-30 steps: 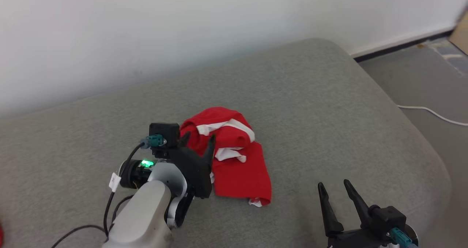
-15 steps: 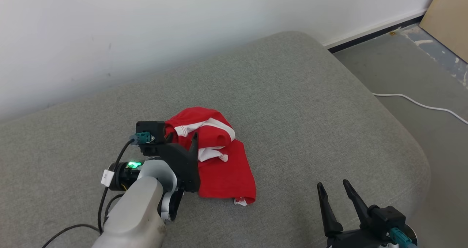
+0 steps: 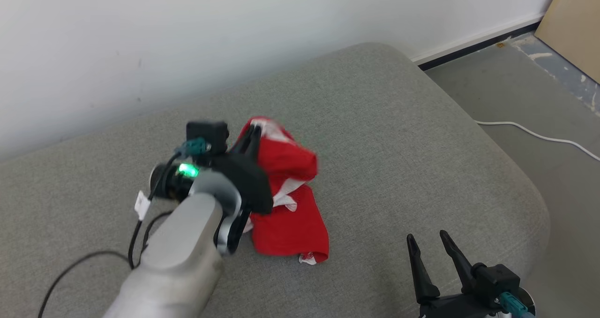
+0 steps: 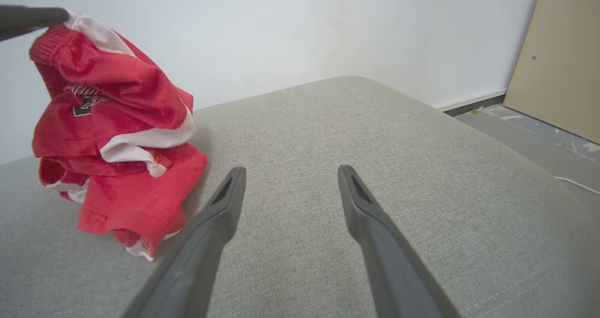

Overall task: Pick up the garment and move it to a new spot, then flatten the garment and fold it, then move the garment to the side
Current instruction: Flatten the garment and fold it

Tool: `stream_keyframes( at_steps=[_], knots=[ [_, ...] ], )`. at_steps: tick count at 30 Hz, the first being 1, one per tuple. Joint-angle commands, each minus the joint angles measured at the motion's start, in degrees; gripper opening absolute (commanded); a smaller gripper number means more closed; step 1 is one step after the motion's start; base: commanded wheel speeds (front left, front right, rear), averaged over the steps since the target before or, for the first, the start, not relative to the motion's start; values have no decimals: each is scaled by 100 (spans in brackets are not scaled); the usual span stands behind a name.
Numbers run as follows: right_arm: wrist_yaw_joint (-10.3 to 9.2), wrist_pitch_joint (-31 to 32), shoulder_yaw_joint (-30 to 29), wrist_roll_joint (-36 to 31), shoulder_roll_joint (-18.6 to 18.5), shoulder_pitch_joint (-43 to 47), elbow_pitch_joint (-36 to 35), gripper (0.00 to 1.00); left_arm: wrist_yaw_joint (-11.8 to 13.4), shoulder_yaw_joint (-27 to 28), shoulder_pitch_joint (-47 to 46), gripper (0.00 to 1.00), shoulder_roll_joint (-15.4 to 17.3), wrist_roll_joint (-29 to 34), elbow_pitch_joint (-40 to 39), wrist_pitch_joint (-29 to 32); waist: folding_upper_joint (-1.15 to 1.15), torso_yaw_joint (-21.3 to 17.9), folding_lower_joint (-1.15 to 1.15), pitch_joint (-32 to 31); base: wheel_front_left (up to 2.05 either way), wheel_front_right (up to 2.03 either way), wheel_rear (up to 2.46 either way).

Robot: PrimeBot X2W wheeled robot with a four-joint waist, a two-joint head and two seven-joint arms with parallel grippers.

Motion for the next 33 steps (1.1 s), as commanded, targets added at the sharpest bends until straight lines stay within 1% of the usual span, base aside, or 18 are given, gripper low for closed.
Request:
stream_keyframes(
  at_steps=[1, 4, 7, 9, 11, 13, 15, 18, 20, 23, 27, 30, 33],
  knots=[
    [-14, -5, -19, -44, -6, -13, 1, 100, -51, -59, -201, 0, 9, -75, -102, -93, -1, 7, -1, -2, 0, 0, 0],
    [-14, -5, -41, -36, -6, -9, 10, 100, -135, -308, -596, 0, 4, -116, -390, -346, -1, 25, -1, -14, 0, 0, 0],
    [-14, -5, -29, -8, -6, -29, 16, 100, -154, -524, -1002, 0, 8, -226, -769, -620, -1, 47, -1, -25, 0, 0, 0],
    [-14, -5, -22, 16, -6, -30, 13, 100, -152, -631, -1240, 0, 6, -359, -1053, -769, -1, 72, -1, -31, 0, 0, 0],
    [-14, -5, -36, 28, -6, -16, 6, 100, -99, -679, -1418, 0, 9, -497, -1351, -881, -1, 120, -1, -27, 0, 0, 0],
    [-14, -4, -64, 38, -5, 20, -2, 100, -52, -723, -1415, 0, 12, -557, -1590, -927, -1, 200, -1, -18, 0, 0, 0],
    [-14, -5, -108, 40, -6, 58, -16, 100, 16, -757, -1201, 0, 18, -607, -1690, -949, -1, 320, -1, 2, 0, 0, 0],
    [-14, -4, -153, 42, -6, 90, -41, 100, 93, -773, -677, 0, 69, -629, -1575, -957, -1, 557, -1, 56, 0, 0, 0],
    [-14, -5, -191, 41, -5, 96, -62, 100, 77, -811, -270, 0, 156, -671, -1493, -959, -1, 739, -1, 99, 0, 0, 0],
    [-14, -5, -243, 32, -7, 106, -84, 100, 75, -915, 403, 0, 347, -761, -1376, -910, -1, 1052, -1, 164, 0, 0, 0],
    [-14, -5, -281, 22, -6, 104, -98, 100, 176, -1009, 1128, 0, 658, -842, -1362, -766, -1, 1455, -1, 193, 0, 0, 0],
    [-14, -5, -215, 50, -6, 73, -88, 100, 326, -941, 1526, 0, 866, -909, -1391, -742, -1, 1694, -1, 204, 0, 0, 0],
    [-14, -5, -185, 67, -7, 63, -75, 100, 469, -878, 1774, 0, 972, -947, -1375, -797, -1, 1877, -1, 193, 0, 0, 0]
  ],
)
